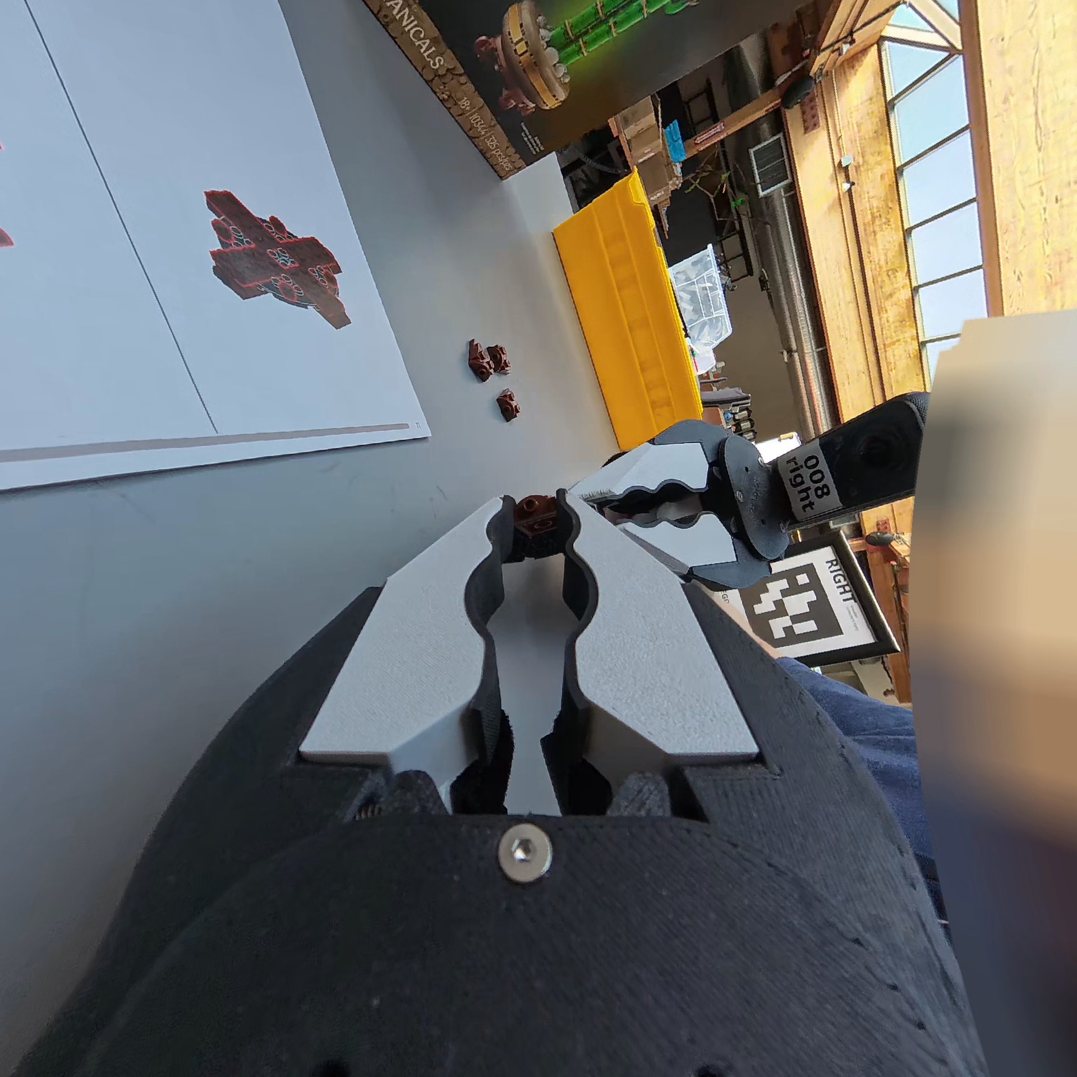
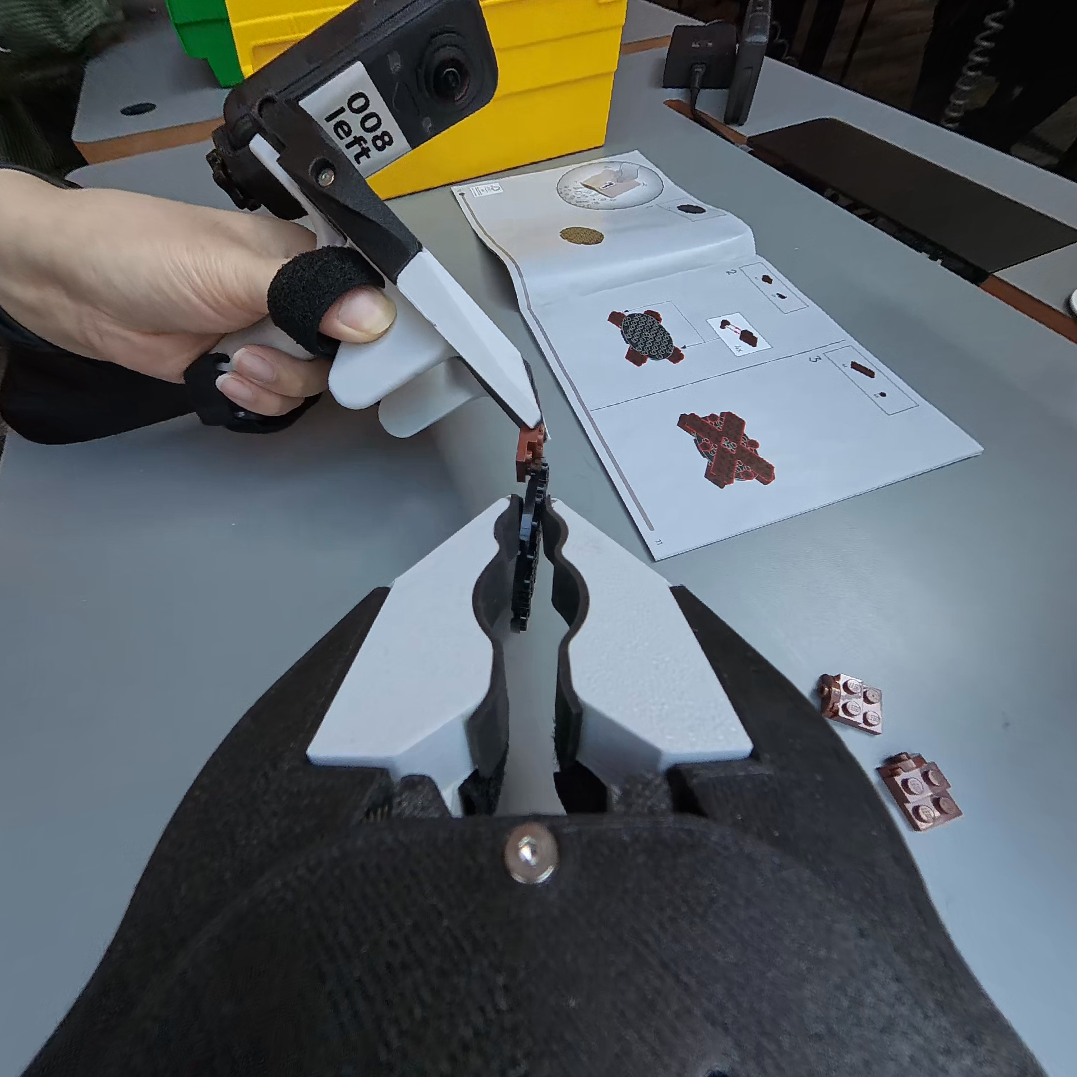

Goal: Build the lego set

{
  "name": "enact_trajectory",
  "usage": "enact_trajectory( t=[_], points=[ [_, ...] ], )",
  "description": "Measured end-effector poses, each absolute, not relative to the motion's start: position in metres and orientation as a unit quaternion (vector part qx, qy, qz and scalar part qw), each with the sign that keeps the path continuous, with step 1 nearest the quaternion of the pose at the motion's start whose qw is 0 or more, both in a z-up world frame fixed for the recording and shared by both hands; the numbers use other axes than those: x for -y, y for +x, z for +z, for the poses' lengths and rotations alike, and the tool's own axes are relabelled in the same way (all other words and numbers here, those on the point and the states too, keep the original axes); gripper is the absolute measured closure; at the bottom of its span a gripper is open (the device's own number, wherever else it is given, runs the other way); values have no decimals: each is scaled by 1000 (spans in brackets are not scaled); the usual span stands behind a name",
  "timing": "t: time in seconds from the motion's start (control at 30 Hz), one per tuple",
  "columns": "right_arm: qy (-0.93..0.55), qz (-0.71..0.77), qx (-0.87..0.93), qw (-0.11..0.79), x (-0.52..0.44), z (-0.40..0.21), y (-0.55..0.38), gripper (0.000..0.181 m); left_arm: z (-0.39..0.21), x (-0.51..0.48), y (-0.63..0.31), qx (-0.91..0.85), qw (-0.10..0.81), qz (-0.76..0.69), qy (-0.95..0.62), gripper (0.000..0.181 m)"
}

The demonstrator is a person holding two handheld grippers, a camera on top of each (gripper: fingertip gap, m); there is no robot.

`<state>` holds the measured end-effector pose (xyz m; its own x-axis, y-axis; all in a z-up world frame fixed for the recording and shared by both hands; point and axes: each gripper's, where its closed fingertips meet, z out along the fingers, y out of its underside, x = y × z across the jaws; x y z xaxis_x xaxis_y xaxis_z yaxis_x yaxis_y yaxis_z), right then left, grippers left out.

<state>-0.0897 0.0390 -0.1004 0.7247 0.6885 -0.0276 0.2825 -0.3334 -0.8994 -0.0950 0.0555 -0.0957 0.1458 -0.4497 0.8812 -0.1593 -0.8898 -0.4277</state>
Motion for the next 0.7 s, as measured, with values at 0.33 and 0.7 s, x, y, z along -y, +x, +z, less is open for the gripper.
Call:
enact_trajectory(
  t=[0.33, 0.7],
  points=[
    [-635, -36, 580, 509, -8, -119, -108, 178, -69, -52, -122, -284, 216, -624, -695, 169],
    [-628, 106, 547, 543, 32, -91, -145, 147, -43, -28, -148, -304, 295, -653, -627, 169]
  ],
)
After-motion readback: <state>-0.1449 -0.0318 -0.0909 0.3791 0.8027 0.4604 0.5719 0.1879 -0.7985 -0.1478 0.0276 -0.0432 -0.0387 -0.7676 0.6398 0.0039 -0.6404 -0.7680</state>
